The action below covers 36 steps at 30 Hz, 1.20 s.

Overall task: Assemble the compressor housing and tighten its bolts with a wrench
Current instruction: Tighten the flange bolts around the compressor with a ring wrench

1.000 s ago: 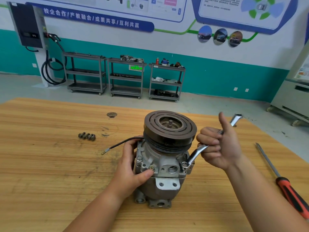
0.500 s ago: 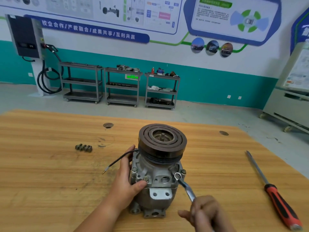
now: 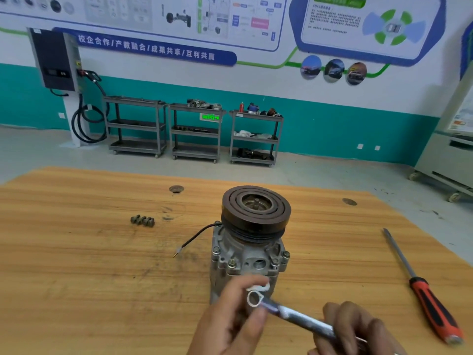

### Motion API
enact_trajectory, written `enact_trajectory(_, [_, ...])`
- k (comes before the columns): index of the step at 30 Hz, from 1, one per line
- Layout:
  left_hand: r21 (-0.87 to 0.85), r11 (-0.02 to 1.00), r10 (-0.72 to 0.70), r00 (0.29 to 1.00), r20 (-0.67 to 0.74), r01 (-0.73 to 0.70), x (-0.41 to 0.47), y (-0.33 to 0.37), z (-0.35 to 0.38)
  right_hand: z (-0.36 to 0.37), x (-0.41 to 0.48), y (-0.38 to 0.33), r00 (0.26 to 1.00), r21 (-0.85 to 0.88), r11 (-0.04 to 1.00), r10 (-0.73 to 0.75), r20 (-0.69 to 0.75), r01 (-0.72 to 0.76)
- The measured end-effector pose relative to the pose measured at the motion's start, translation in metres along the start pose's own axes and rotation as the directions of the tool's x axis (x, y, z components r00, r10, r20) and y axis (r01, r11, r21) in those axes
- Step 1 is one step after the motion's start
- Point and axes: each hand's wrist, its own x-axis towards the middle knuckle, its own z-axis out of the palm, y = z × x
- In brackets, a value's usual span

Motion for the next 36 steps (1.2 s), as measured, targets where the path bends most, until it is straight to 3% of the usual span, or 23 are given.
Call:
enact_trajectory(3, [-0.259, 0.961, -0.096, 0.995, 0.020, 0.098, 0.011, 0.017, 0.009, 0.000, -0.003, -0.009, 0.992, -0.070, 0.991, 0.117, 0.053, -0.113])
enact_trajectory(5, [-0.490, 0.857, -0.187, 0.982, -0.007, 0.159, 0.020, 0.024, 0.011, -0.006, -0.002, -0.013, 0.962, -0.166, 0.957, 0.255, 0.094, -0.237])
enact_trajectory(8, [-0.621, 0.759, -0.242, 0.970, 0.015, 0.198, 0.028, 0.029, 0.002, -0.024, 0.002, -0.032, 0.892, -0.421, 0.836, 0.435, 0.121, -0.351])
enact_trajectory(10, [-0.572, 0.784, -0.248, 0.966, 0.066, 0.241, 0.030, 0.029, -0.004, -0.019, 0.011, -0.050, 0.792, -0.438, 0.763, 0.588, 0.166, -0.474])
enact_trajectory(12, [-0.421, 0.875, -0.210, 0.971, 0.114, 0.238, 0.030, 0.029, -0.003, -0.007, 0.018, -0.052, 0.696, -0.527, 0.633, 0.710, 0.104, -0.567])
enact_trajectory(13, [-0.340, 0.917, -0.176, 0.977, 0.119, 0.207, 0.029, 0.028, -0.001, 0.001, 0.020, -0.047, 0.673, -0.642, 0.550, 0.736, 0.072, -0.534])
enact_trajectory(15, [-0.239, 0.963, -0.111, 0.991, 0.080, 0.127, 0.026, 0.022, 0.003, 0.014, 0.026, -0.036, 0.713, -0.844, 0.385, 0.701, 0.004, -0.374])
enact_trajectory(18, [-0.118, 0.993, -0.008, 1.000, 0.014, 0.010, 0.024, 0.013, 0.000, 0.019, 0.042, -0.043, 0.755, -0.971, 0.151, 0.655, -0.044, -0.187])
enact_trajectory(23, [-0.018, 0.981, 0.184, 0.963, -0.197, -0.191, 0.030, -0.016, -0.040, 0.001, 0.087, -0.080, 0.626, -0.972, -0.184, 0.743, -0.237, -0.149])
enact_trajectory(26, [0.063, 0.990, 0.142, 0.942, -0.304, -0.129, 0.050, -0.040, -0.061, -0.007, 0.114, -0.079, 0.575, -0.960, -0.244, 0.770, -0.276, -0.134])
enact_trajectory(31, [0.197, 0.978, 0.103, 0.976, -0.191, -0.065, 0.080, -0.065, -0.060, -0.008, 0.146, -0.073, 0.393, -0.943, -0.266, 0.860, -0.327, -0.202])
enact_trajectory(36, [0.244, 0.954, 0.218, 0.960, -0.174, -0.173, 0.086, -0.080, -0.049, -0.010, 0.162, -0.072, 0.287, -0.942, -0.259, 0.905, -0.313, -0.214])
